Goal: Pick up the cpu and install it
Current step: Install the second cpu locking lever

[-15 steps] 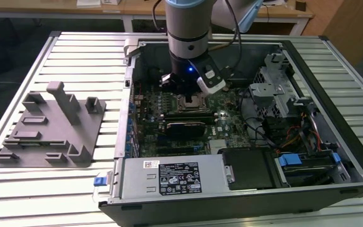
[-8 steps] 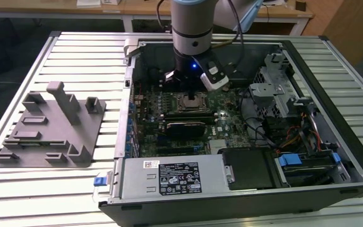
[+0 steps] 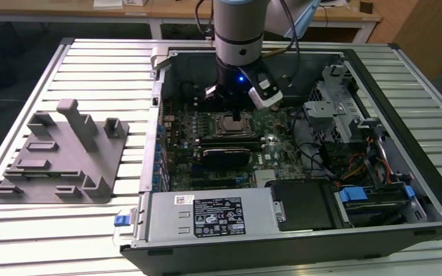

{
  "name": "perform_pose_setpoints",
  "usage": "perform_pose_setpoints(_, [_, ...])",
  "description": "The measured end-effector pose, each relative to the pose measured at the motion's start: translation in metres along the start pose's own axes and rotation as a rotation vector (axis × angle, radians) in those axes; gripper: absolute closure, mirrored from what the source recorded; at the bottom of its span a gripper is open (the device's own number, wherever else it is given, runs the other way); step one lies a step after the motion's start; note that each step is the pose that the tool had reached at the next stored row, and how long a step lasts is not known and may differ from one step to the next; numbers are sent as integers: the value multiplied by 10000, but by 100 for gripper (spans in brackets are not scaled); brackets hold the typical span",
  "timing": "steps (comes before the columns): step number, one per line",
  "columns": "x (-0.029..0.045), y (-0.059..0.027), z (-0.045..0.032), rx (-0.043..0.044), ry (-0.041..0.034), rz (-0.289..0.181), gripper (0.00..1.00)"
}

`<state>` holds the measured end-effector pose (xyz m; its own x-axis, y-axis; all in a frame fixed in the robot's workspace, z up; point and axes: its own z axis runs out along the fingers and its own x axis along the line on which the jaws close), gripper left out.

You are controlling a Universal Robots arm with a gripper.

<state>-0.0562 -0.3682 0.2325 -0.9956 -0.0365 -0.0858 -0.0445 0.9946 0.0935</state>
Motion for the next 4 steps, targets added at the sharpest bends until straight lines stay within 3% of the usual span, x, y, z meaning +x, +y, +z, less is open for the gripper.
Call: perform_pose_setpoints(4, [-2,0,0,1,2,-2,89])
